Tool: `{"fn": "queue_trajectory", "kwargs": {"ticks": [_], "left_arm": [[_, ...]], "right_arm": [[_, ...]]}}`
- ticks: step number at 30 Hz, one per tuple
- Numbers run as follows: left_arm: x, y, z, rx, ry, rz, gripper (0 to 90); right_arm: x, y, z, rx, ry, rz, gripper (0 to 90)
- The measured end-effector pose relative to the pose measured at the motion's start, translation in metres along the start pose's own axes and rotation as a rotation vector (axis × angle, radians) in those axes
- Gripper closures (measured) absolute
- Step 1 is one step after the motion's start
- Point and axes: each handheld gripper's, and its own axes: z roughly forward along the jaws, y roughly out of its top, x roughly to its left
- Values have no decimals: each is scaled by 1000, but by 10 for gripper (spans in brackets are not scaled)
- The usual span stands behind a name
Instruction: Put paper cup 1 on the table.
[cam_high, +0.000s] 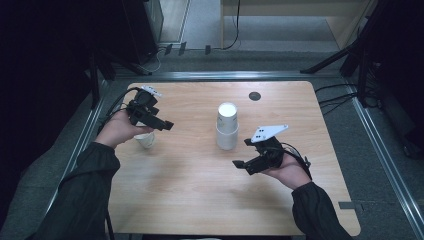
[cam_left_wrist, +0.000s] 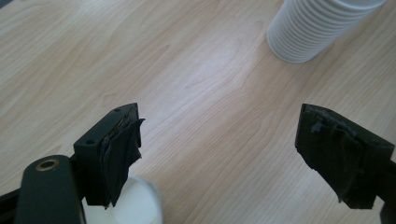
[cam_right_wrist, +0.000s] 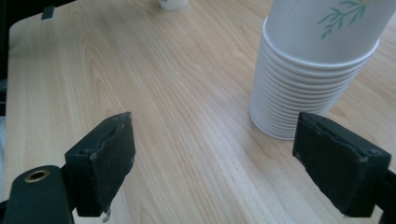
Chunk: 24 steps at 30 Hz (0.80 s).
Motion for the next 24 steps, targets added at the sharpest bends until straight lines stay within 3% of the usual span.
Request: {"fn": "queue_trajectory", "kwargs": {"ticks": [4, 7, 10, 13, 16, 24], "left_arm": [[-11, 0, 6, -12, -19, 13, 147], [-18, -3, 11, -24, -34, 12, 149], [-26, -6, 17, -36, -59, 14, 149], [-32, -11, 21, -52, -86, 14, 149], [-39, -16, 24, -64, -94, 24, 150], [-51, -29, 24, -90, -111, 37, 152]], "right_arm": [[-2, 2, 0, -1, -30, 15, 134], [-5, 4, 0, 2, -11, 49, 151], [-5, 5, 0, -9, -4, 25, 220], [-5, 7, 0, -19, -14, 23, 228], [-8, 11, 0, -27, -8, 28, 287], [-25, 25, -4, -61, -12, 37, 322]]}}
